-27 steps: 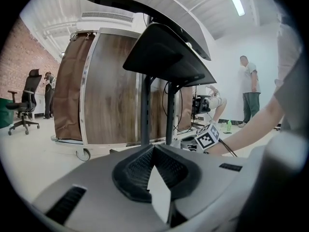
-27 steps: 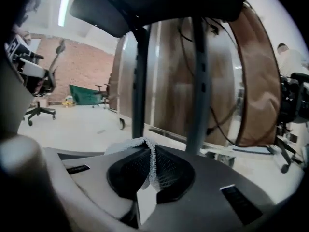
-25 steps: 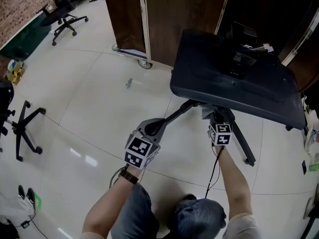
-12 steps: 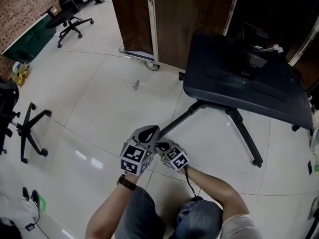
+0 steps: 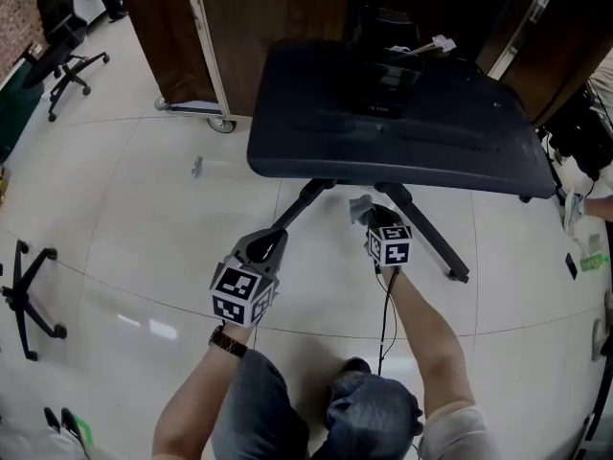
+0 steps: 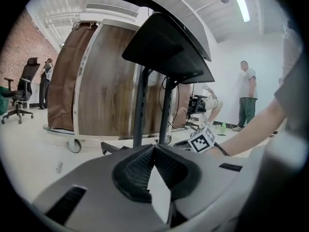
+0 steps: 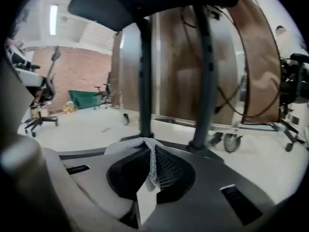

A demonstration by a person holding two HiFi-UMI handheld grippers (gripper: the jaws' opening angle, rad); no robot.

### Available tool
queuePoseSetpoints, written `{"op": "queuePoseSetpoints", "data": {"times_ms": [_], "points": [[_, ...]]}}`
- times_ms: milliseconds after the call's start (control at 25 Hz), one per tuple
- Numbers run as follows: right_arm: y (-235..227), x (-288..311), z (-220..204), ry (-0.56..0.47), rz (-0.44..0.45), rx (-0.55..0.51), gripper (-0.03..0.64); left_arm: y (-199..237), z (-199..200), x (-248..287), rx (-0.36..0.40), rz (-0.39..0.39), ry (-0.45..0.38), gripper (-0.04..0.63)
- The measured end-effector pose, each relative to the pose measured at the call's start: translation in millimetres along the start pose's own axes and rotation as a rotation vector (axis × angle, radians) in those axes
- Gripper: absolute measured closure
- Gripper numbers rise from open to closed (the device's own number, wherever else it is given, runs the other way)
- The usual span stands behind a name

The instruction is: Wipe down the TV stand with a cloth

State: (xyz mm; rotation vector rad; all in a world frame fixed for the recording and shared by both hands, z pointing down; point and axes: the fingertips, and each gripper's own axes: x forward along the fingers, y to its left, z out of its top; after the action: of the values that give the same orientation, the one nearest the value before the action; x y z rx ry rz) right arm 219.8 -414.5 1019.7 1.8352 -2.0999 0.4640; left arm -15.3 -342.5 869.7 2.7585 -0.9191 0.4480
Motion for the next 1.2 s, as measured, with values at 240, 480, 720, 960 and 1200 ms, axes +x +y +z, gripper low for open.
{"op": "queuePoseSetpoints", "data": {"times_ms": [240,480,720,960,1200], "points": [[-183.2,-80.4,-90.3,0.154,-0.34,0.128,0.611,-39.1,-5.7,41.2,0.033,-0.085,0.033,0.572],[-275.7,-295.6,-214.0,0.308,-0.655,0.304,0.611,-66.7,7.7,69.0,0.032,-0.111,-0.001,0.572],[-196.1,-397.8,-81.6,0.086,-0.479,0.213,0.611,-121.6,80.6,32.9,0.063,-0.151,0.025,0.572],[-50.3,-448.3,247.9,-0.228,-0.185,0.031,0.611,-227.1,285.6,-53.2,0.125,-0.229,0.018,0.572],[81.1,-650.1,547.6,-0.409,-0.113,-0.005,0.611,-321.5,563.9,-250.3,0.136,-0.199,-0.107,0.572]]}}
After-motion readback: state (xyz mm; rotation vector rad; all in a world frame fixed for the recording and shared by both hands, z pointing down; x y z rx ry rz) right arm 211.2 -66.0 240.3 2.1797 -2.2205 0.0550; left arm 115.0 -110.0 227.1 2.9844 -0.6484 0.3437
